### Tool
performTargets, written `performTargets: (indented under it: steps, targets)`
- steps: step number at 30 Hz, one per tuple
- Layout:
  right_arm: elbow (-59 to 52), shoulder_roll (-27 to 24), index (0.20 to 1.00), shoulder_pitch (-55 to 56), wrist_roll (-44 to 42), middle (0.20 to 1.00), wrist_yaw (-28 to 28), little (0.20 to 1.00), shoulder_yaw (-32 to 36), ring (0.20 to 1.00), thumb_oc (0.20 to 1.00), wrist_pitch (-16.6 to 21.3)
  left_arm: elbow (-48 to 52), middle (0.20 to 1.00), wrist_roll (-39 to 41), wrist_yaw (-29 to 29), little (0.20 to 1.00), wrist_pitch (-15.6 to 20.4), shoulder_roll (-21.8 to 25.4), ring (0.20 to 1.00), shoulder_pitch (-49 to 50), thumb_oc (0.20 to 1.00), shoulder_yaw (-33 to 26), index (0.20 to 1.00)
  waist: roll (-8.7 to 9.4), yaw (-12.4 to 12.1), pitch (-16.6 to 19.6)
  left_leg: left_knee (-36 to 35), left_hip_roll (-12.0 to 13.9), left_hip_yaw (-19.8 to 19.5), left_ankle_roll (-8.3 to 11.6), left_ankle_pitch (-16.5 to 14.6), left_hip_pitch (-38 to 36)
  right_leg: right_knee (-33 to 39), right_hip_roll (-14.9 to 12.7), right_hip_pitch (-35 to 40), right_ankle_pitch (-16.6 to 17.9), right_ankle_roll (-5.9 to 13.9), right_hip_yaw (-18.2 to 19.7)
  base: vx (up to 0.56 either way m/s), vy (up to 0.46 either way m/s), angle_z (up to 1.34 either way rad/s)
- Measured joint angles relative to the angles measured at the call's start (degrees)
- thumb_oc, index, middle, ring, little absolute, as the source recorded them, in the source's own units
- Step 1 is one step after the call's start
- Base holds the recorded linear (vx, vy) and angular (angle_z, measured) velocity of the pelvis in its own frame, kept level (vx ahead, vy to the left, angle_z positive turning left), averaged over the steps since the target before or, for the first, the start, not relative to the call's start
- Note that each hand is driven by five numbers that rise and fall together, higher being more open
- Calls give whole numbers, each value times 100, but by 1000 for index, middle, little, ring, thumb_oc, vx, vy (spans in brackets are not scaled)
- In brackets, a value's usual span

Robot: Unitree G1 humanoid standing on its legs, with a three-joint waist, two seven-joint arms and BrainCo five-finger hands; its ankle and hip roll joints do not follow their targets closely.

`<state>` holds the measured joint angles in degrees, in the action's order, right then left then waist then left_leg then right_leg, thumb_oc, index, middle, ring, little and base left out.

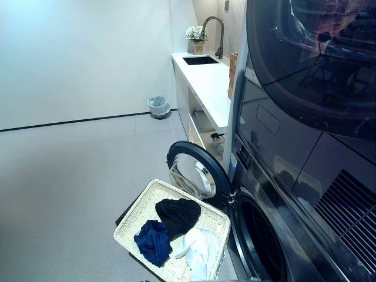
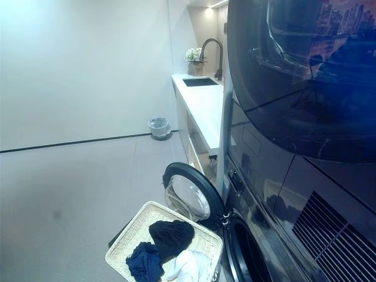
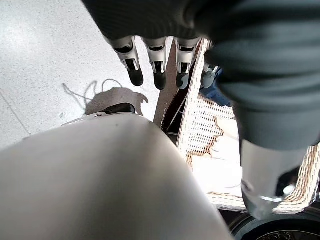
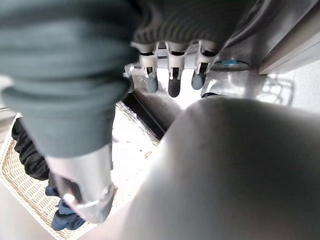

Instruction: Put the clothes into the washing machine.

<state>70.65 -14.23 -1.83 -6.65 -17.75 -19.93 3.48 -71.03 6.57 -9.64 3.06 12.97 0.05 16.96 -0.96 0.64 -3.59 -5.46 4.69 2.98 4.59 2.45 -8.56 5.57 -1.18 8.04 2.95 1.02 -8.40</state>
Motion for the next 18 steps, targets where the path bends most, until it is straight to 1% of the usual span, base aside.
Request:
performTargets:
  steps: [3, 5, 6, 7, 12, 13, 14, 15, 16, 18]
  targets:
    - [0, 0, 1000, 1, 39, 1000, 4, 1000, 0, 1000, 1000, 0, 0, 1000, 117, 10, 1000, 11, 2, 1000, 3, 1000, 0, 1000, -1, 0, 0, 0, 0, 0, 0, 0, 0, 0, 0, -1, 0, 0, 0, 0, 0, 0]
    - [1, 0, 1000, -1, 43, 1000, 12, 1000, 0, 1000, 1000, 0, -1, 1000, 152, 124, 1000, 47, 0, 1000, 2, 1000, -1, 1000, -1, -2, 0, 0, 1, 0, 0, 0, 2, 0, 0, -1, 0, 0, 0, 17, 7, 0]
    - [1, 0, 1000, 0, 44, 1000, 21, 1000, -1, 1000, 1000, 0, 0, 1000, 158, 270, 1000, 78, -8, 1000, 1, 1000, -9, 1000, -1, -2, 0, 0, 1, 0, 0, 0, 4, 0, 0, -2, 0, -1, 0, 0, 0, 0]
    - [2, 0, 1000, 0, 44, 1000, 38, 1000, -1, 1000, 1000, 0, 0, 1000, 156, 481, 1000, 122, -21, 1000, 0, 1000, -26, 1000, 0, -2, 0, -1, 1, -1, 0, 0, 5, 0, 0, -2, -1, -1, 0, 47, 8, 0]
    - [20, 2, 1000, 1, 37, 1000, 85, 1000, -7, 1000, 1000, 0, -2, 1000, 89, 1955, 1000, 292, -55, 1000, 0, 1000, -197, 1000, 2, -8, -2, -1, 2, -4, 0, -1, 8, 0, 0, -3, -1, -1, -6, 53, 13, 0]
    - [20, 2, 1000, 1, 37, 1000, 85, 1000, -7, 1000, 1000, 0, -2, 1000, 89, 1955, 1000, 292, -55, 1000, 0, 1000, -197, 1000, 2, -8, -2, -1, 2, -4, 0, -1, 8, 0, 0, -3, -1, -1, -6, 77, 29, 1]
    - [27, 1, 1000, 5, 33, 1000, 97, 1000, -7, 1000, 1000, 0, -8, 1000, -186, 2612, 1000, 299, -35, 1000, 1, 1000, -247, 1000, 0, -6, -6, -1, 2, -6, 0, -1, 13, 1, -2, -9, -2, -1, -8, 54, 36, 0]
    - [26, -3, 1000, 11, 33, 1000, 104, 1000, -8, 1000, 1000, 1, -8, 1000, -343, 2865, 1000, 300, -15, 1000, 0, 1000, -246, 1000, -1, -3, -13, -1, 2, -6, 1, -2, 15, 1, -2, -20, -4, -2, -8, 54, 36, 0]
    - [26, -3, 1000, 11, 33, 1000, 104, 1000, -8, 1000, 1000, 1, -8, 1000, -343, 2865, 1000, 300, -15, 1000, 0, 1000, -246, 1000, -1, -3, -13, -1, 2, -6, 1, -2, 15, 1, -2, -20, -4, -2, -8, 23, 34, 0]
    - [24, -26, 1000, 15, 34, 1000, 112, 1000, -21, 1000, 1000, 6, -1, 1000, -595, 3410, 1000, 309, 34, 1000, -31, 1000, -236, 1000, -7, 0, -121, 1, 0, -4, 13, -9, 29, 0, -6, -53, -25, -32, 0, 11, 66, -1]
